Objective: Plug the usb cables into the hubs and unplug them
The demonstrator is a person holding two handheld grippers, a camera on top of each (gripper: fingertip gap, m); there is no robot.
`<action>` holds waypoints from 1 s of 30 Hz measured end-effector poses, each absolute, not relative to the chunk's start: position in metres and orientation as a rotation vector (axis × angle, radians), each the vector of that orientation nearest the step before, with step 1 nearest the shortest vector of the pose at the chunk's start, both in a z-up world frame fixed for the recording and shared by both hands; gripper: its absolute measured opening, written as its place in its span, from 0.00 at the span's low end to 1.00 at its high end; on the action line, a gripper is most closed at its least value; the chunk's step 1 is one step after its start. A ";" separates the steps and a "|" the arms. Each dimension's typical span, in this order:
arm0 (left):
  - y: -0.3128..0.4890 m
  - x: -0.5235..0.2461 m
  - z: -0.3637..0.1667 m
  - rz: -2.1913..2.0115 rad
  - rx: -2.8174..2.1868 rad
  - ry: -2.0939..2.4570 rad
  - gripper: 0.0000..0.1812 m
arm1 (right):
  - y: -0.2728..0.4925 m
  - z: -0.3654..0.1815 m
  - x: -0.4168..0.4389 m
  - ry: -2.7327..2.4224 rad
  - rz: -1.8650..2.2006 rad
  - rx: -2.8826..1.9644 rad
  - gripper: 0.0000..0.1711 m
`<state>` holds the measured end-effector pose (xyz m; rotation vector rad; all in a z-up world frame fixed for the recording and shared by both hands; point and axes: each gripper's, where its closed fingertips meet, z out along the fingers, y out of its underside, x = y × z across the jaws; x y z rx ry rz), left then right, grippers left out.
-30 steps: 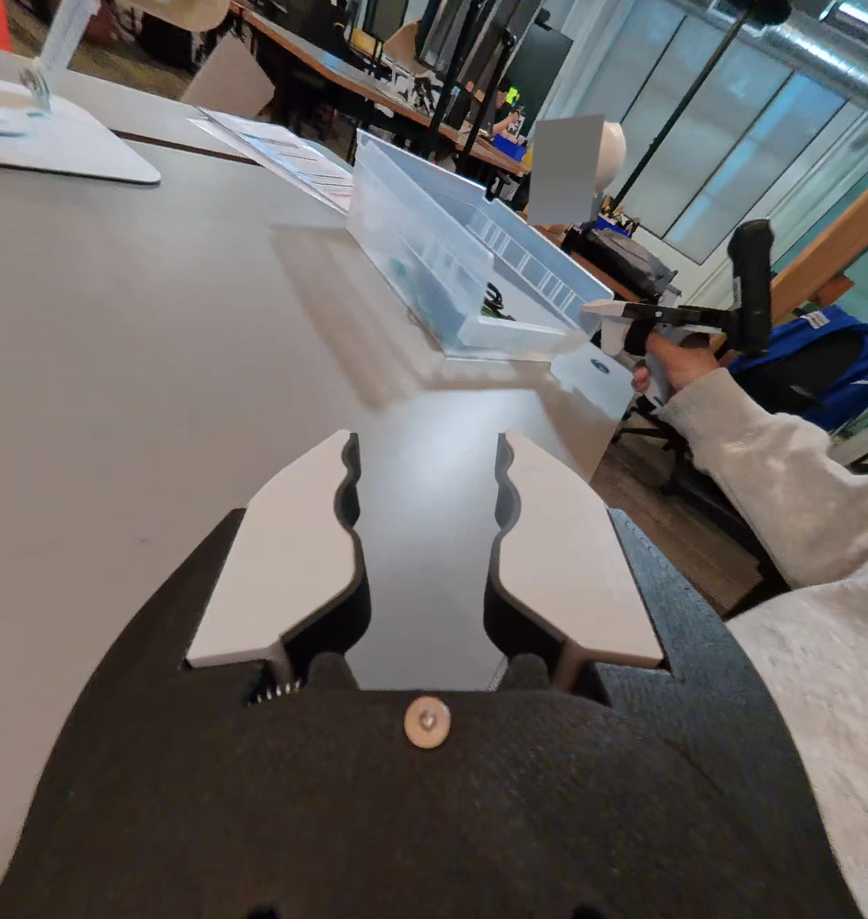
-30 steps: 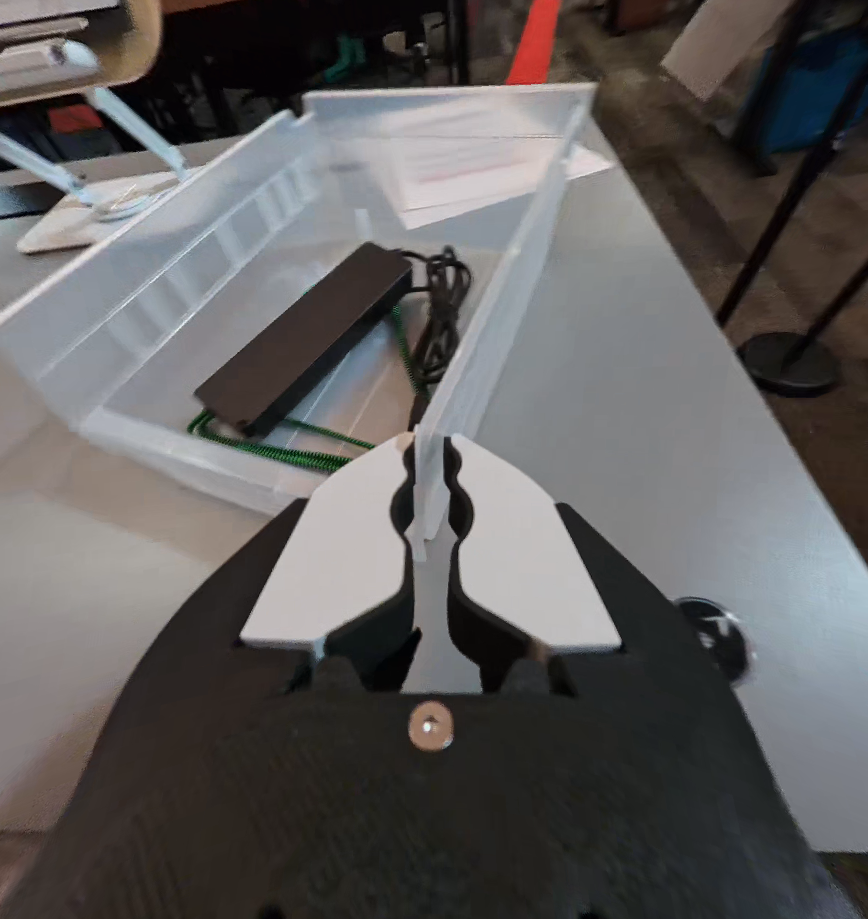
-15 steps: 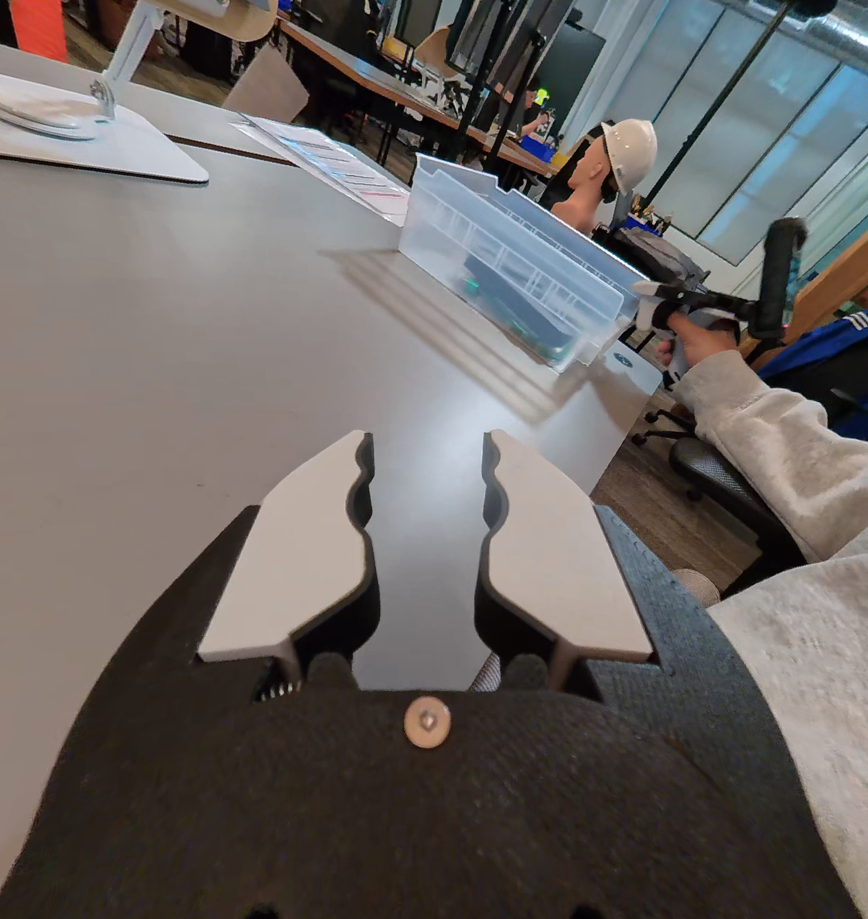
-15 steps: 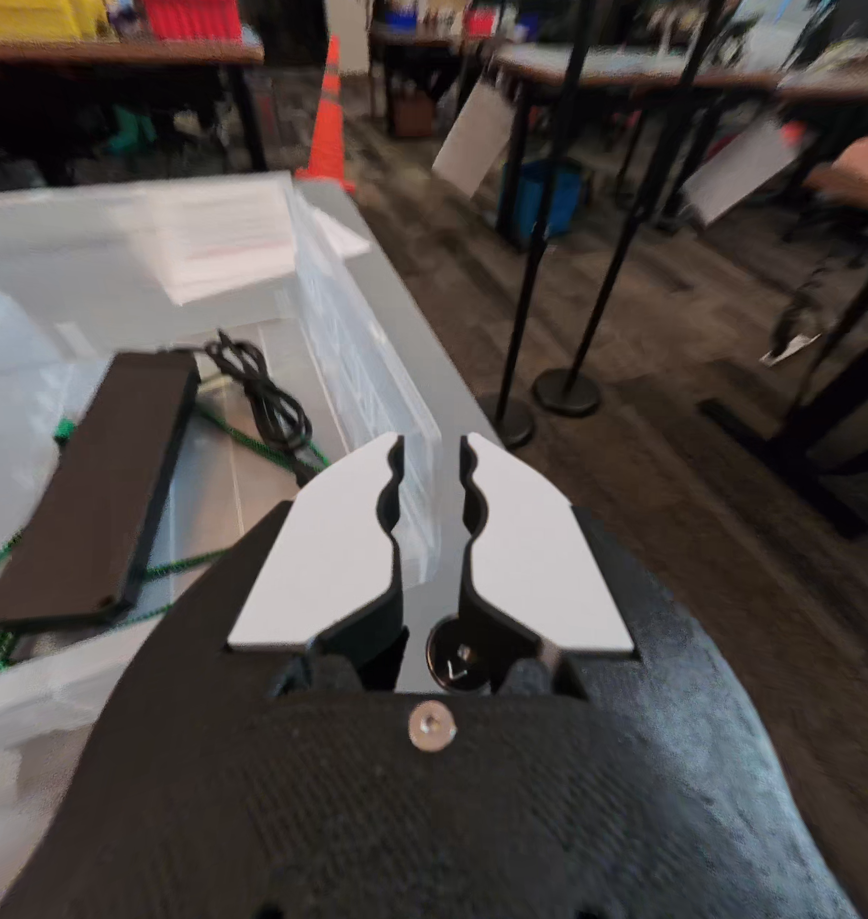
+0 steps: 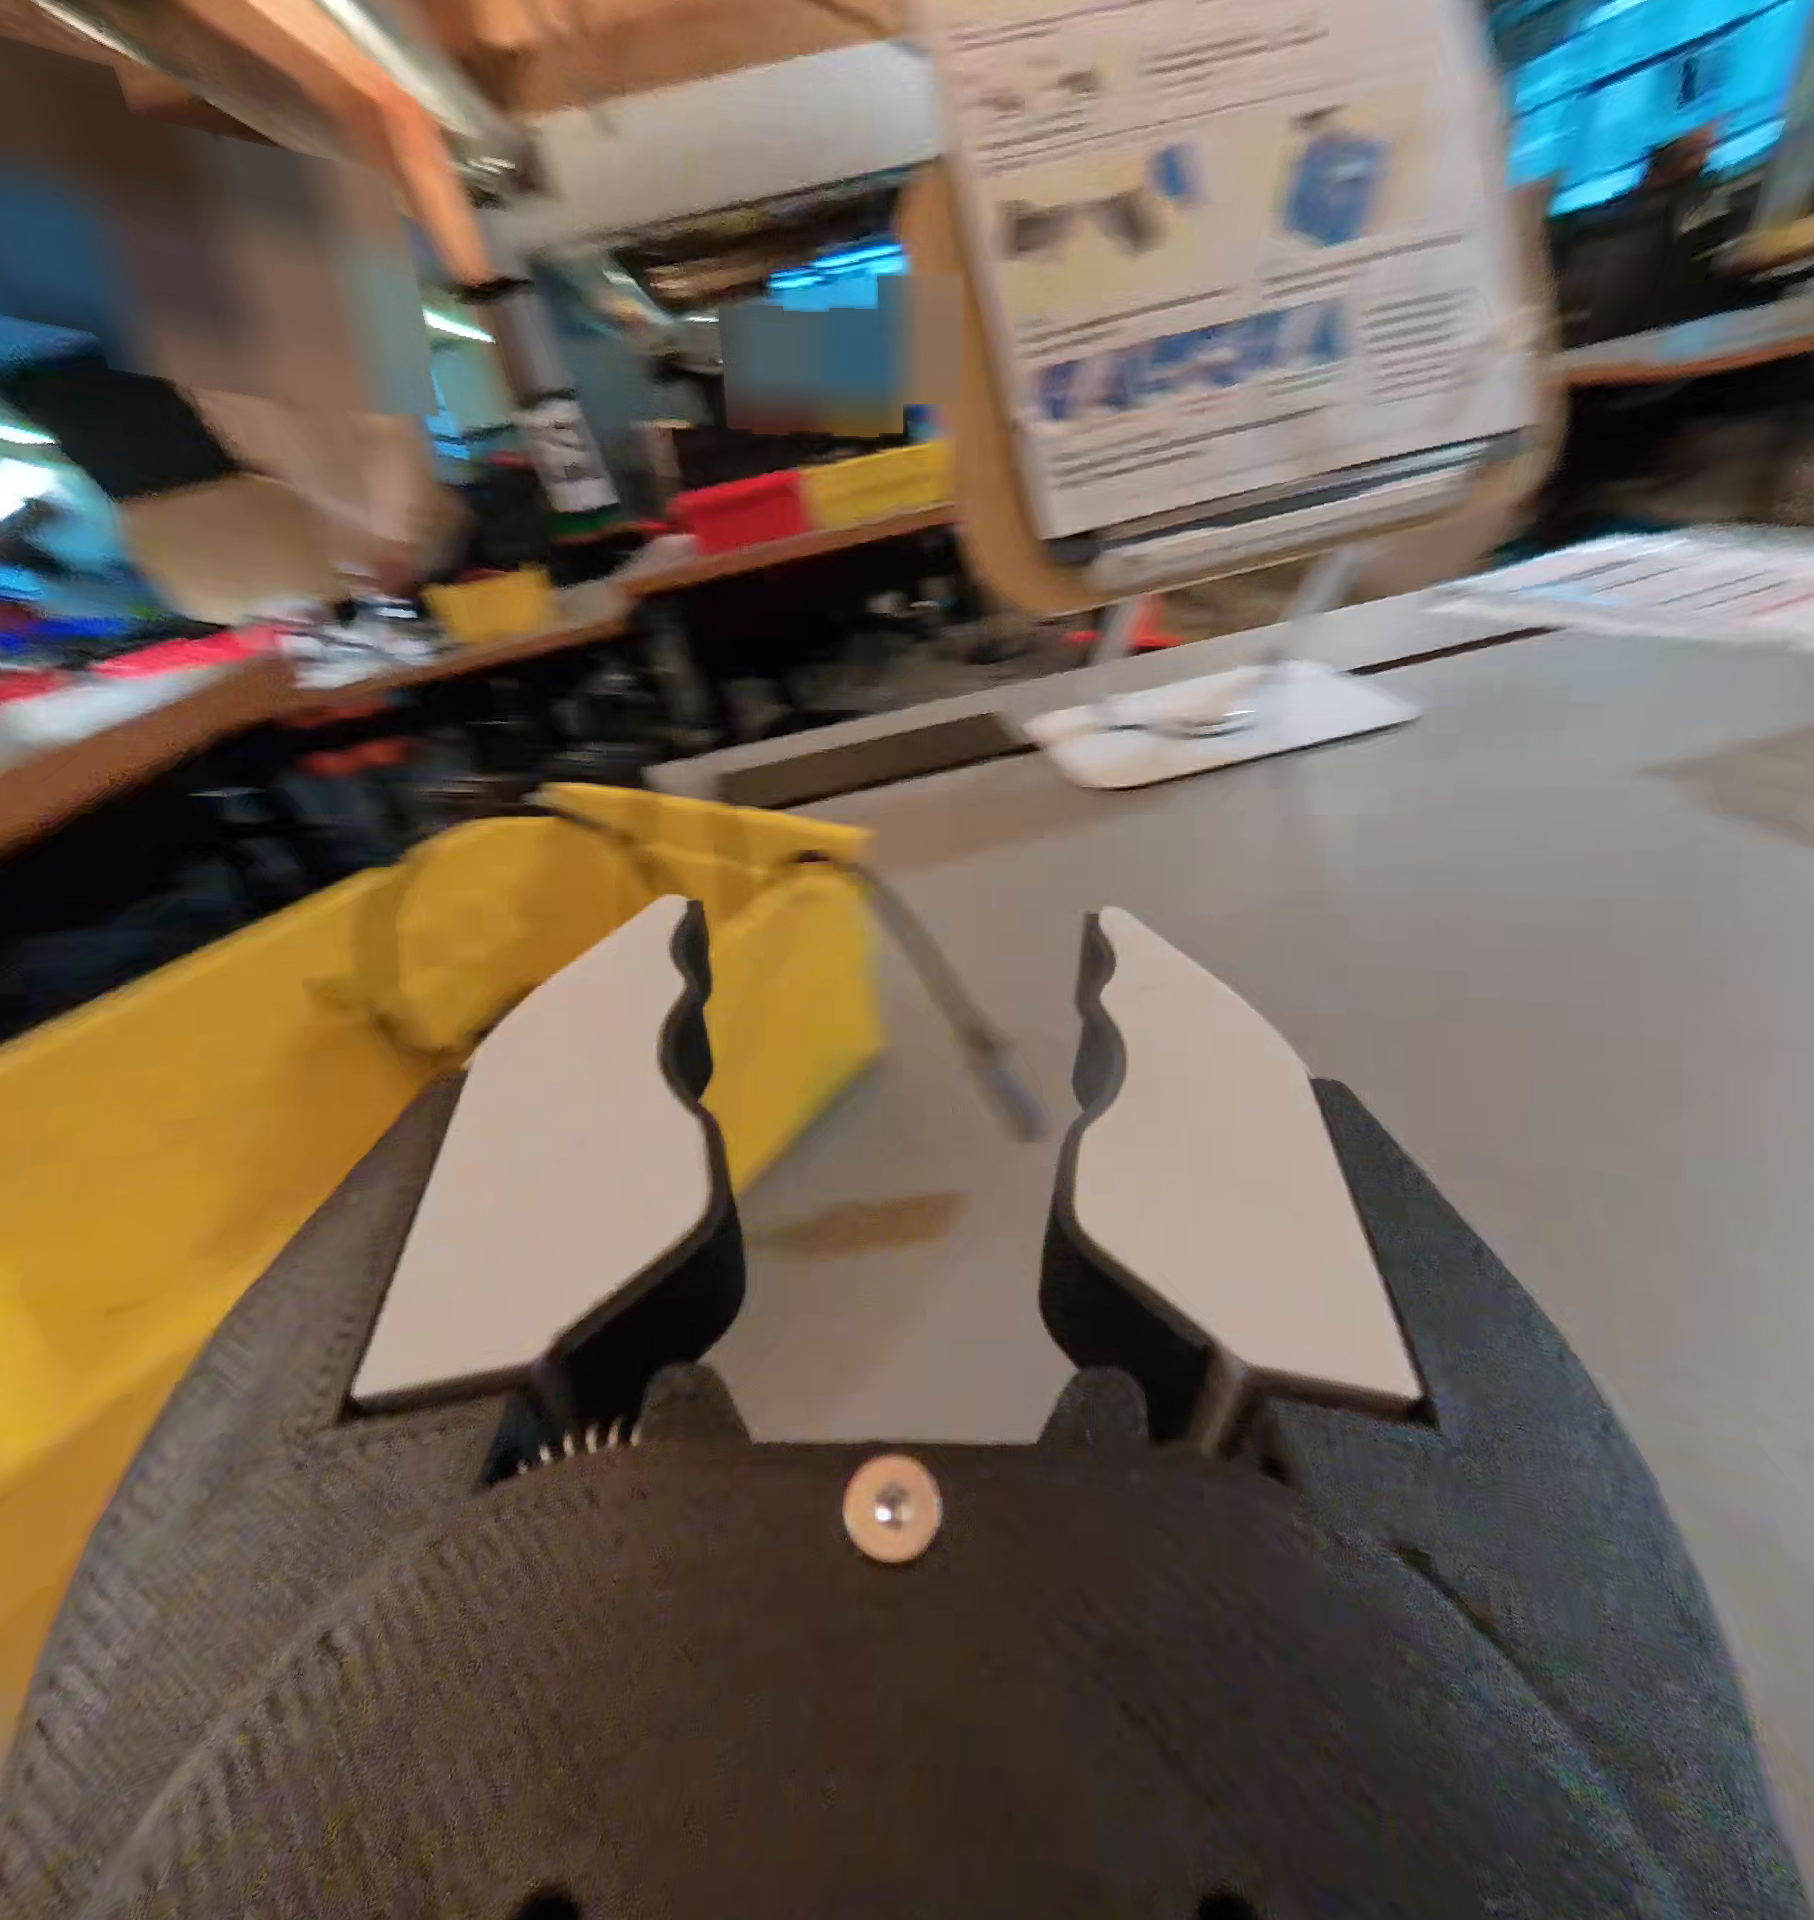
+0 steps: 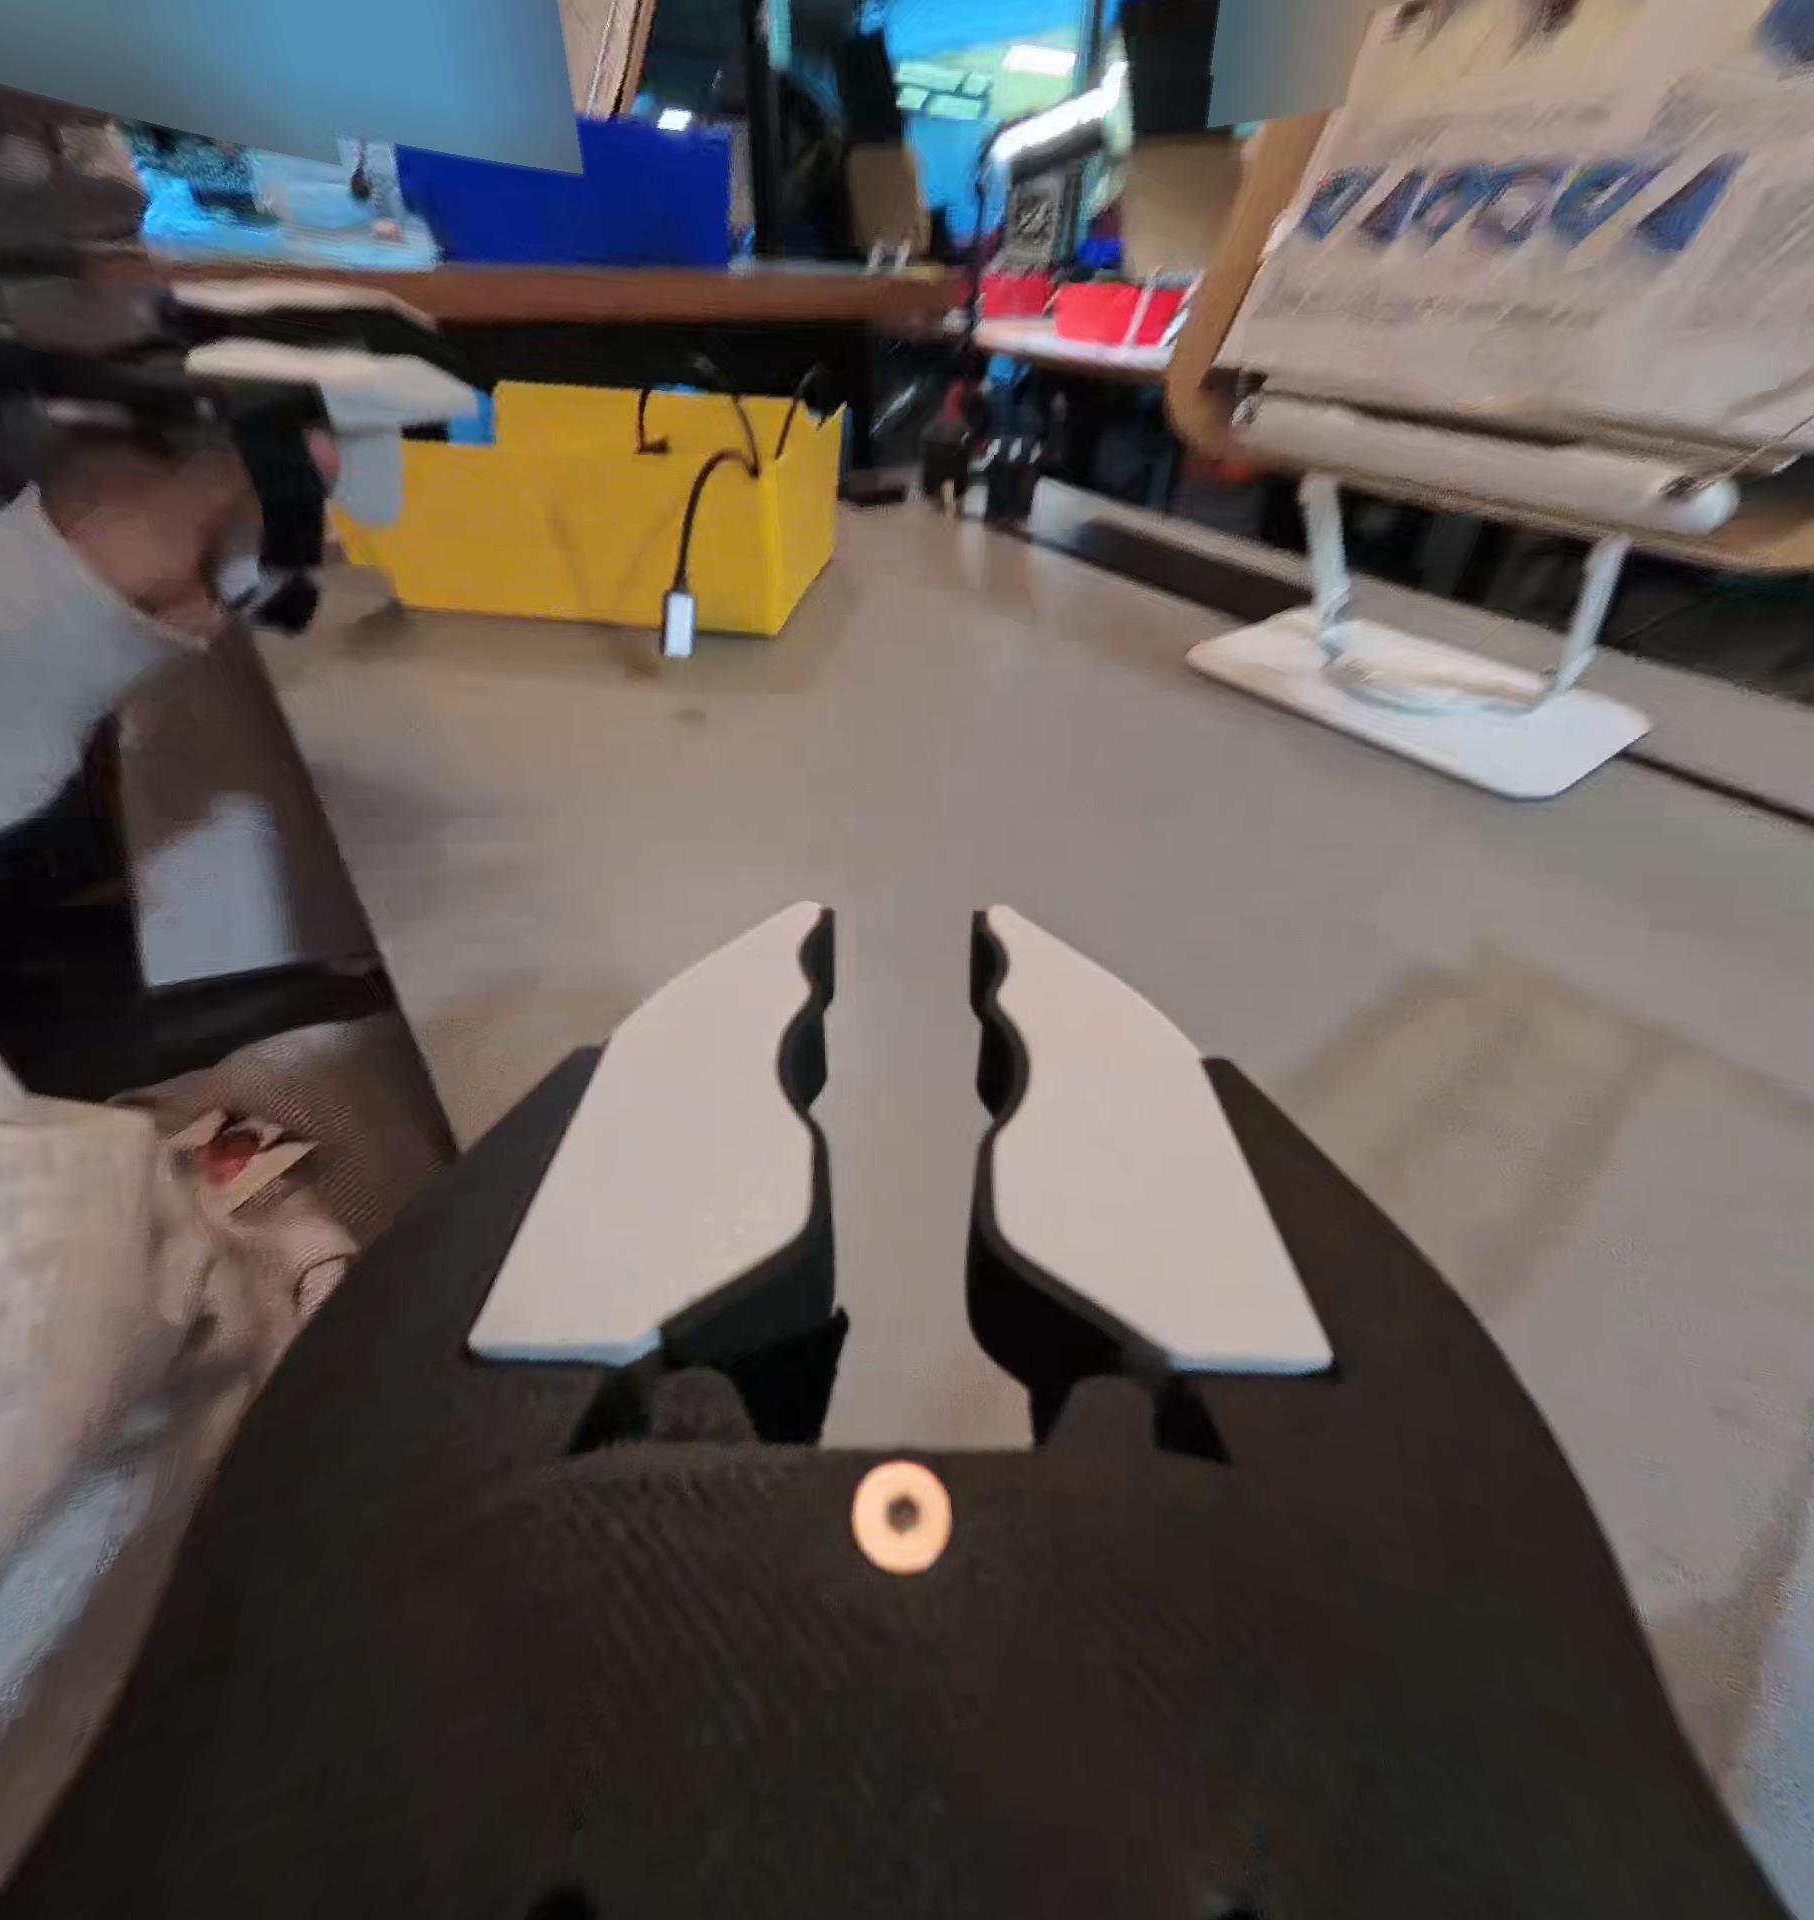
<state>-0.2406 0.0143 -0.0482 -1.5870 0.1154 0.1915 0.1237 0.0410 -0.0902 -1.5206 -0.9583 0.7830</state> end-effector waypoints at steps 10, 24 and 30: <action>-0.021 -0.395 -0.116 0.372 -1.889 -0.099 0.46 | 0.065 -0.080 0.145 -0.581 1.129 -1.604 0.17; -0.019 -0.361 -0.111 0.220 -1.864 0.026 0.08 | 0.063 -0.085 0.142 -0.584 1.142 -1.635 0.16; -0.009 -0.289 -0.111 0.277 -1.804 0.482 0.10 | 0.062 -0.089 0.138 -0.624 1.100 -1.648 0.16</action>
